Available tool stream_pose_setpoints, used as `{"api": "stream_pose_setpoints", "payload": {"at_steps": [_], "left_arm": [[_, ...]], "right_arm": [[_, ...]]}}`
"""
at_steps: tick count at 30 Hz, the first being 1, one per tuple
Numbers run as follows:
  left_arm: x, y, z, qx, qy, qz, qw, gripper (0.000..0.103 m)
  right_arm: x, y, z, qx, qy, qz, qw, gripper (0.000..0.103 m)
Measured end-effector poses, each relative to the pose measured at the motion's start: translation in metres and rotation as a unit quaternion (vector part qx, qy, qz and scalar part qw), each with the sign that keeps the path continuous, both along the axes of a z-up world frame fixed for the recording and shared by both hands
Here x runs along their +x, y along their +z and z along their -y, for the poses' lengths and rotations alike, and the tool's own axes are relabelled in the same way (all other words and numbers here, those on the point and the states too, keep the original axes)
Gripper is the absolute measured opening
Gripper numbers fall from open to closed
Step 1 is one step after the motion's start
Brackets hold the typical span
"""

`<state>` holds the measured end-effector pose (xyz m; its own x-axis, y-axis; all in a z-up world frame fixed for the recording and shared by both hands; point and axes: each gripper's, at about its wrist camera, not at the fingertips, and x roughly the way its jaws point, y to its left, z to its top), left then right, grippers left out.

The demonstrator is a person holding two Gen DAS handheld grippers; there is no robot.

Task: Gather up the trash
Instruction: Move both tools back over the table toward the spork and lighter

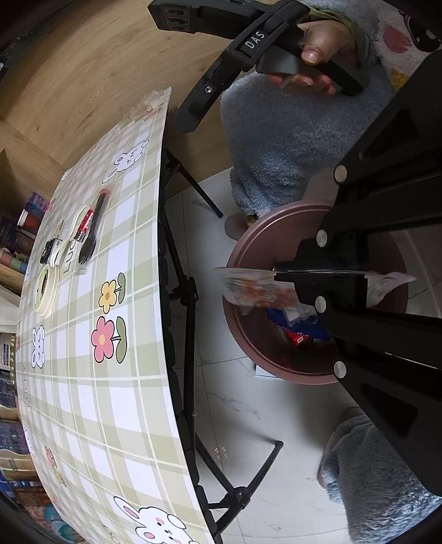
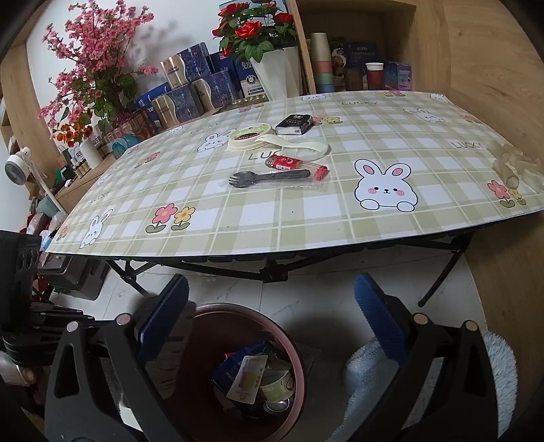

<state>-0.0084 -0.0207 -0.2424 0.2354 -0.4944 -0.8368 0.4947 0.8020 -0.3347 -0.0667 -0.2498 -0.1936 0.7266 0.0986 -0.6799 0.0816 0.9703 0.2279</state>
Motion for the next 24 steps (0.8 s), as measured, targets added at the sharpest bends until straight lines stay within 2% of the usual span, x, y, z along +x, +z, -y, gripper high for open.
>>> {"api": "stream_pose_setpoints", "payload": {"at_steps": [1, 3, 8, 12, 14, 18, 24], "left_arm": [[0.0, 0.001, 0.0, 0.001, 0.001, 0.003, 1.0, 0.013], [0.0, 0.005, -0.001, 0.0, 0.006, 0.016, 0.9999, 0.045], [0.002, 0.027, -0.013, -0.004, 0.038, 0.068, 0.997, 0.071], [0.008, 0.049, -0.03, 0.0, 0.093, 0.123, 0.988, 0.092], [0.016, 0.058, -0.037, 0.006, 0.112, 0.141, 0.9836, 0.095], [0.035, 0.067, -0.037, 0.025, 0.12, 0.158, 0.9798, 0.096], [0.054, 0.085, -0.01, 0.018, 0.093, 0.187, 0.9778, 0.096]], "right_arm": [[0.0, 0.0, 0.0, -0.001, 0.0, -0.001, 1.0, 0.096], [0.0, -0.001, -0.002, -0.004, 0.001, -0.004, 1.0, 0.096], [0.005, -0.006, -0.007, -0.013, 0.004, -0.018, 1.0, 0.096], [0.011, -0.008, -0.013, -0.02, 0.008, -0.025, 0.999, 0.096], [0.013, -0.005, -0.014, -0.017, 0.008, -0.019, 1.0, 0.096], [0.018, 0.003, -0.009, -0.017, 0.003, -0.006, 1.0, 0.097], [0.027, 0.016, 0.012, -0.023, -0.008, 0.007, 1.0, 0.097]]}}
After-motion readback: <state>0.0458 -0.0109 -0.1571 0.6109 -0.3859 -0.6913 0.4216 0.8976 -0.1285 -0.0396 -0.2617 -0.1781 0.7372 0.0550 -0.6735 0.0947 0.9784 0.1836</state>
